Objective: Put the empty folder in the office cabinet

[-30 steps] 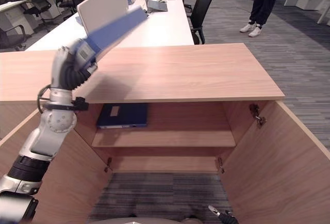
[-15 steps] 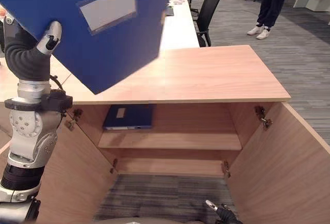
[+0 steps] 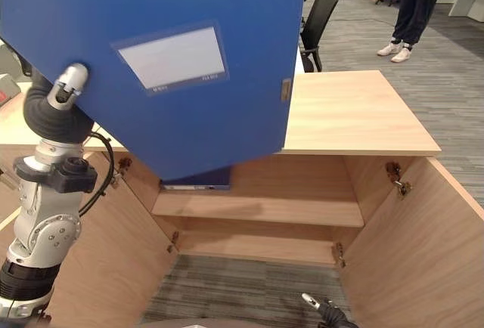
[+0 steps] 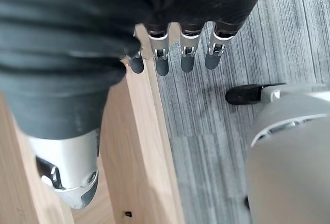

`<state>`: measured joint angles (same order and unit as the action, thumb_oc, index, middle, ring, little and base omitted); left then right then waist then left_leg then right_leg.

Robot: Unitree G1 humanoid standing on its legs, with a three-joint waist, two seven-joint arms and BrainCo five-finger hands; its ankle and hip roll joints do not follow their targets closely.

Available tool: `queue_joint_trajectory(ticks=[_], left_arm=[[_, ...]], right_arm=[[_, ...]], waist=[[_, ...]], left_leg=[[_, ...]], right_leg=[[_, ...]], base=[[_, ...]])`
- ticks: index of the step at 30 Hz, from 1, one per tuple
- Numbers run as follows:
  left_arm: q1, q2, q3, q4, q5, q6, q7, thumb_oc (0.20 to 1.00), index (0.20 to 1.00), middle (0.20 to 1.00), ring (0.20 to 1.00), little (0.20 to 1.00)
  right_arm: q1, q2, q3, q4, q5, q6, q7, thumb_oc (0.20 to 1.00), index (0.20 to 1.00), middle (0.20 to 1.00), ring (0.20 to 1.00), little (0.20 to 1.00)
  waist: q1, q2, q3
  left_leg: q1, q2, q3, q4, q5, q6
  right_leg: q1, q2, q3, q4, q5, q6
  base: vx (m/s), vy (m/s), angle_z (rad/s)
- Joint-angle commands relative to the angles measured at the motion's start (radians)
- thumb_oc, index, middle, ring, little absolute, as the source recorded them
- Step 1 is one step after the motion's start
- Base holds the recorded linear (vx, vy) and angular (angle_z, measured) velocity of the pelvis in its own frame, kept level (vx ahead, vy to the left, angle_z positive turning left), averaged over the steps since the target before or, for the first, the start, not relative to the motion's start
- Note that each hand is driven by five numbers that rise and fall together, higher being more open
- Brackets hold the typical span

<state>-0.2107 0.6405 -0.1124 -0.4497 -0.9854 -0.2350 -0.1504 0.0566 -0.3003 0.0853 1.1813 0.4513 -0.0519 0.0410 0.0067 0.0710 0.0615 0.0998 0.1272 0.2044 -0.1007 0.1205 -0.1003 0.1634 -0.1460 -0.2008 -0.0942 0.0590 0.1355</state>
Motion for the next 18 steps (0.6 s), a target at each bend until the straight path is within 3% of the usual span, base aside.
queue_joint_trajectory(ticks=[1,8,18], left_arm=[[-0.049,0.064,-0.030,-0.049,-0.084,0.022,-0.025,0.200,0.200,0.200,0.200,0.200],[-0.014,0.073,-0.088,0.010,-0.094,0.067,-0.007,0.200,0.200,0.200,0.200,0.200],[0.045,-0.040,-0.050,0.085,-0.063,0.067,0.051,0.200,0.200,0.200,0.200,0.200]], right_arm=[[-0.127,0.001,0.031,0.021,0.015,-0.001,-0.007,1.000,1.000,1.000,1.000,1.000],[-0.145,0.002,0.048,-0.007,0.025,0.002,-0.011,1.000,1.000,1.000,1.000,1.000],[-0.107,-0.006,0.072,-0.254,0.051,-0.014,-0.015,1.000,1.000,1.000,1.000,1.000]], waist=[[0.000,-0.027,0.068],[-0.001,-0.029,0.076],[-0.009,-0.038,0.088]], left_leg=[[0.084,-0.034,-0.035,0.013,-0.139,-0.015],[0.082,-0.034,-0.035,0.013,-0.136,-0.012],[0.081,-0.038,-0.026,0.013,-0.139,-0.009]], right_leg=[[0.039,0.003,-0.012,0.014,-0.099,0.028],[0.034,0.002,-0.009,0.019,-0.096,0.027],[0.021,-0.002,-0.001,0.023,-0.091,0.029]], base=[[-0.01,0.000,0.05],[0.00,0.001,0.00],[0.00,0.000,0.00]])
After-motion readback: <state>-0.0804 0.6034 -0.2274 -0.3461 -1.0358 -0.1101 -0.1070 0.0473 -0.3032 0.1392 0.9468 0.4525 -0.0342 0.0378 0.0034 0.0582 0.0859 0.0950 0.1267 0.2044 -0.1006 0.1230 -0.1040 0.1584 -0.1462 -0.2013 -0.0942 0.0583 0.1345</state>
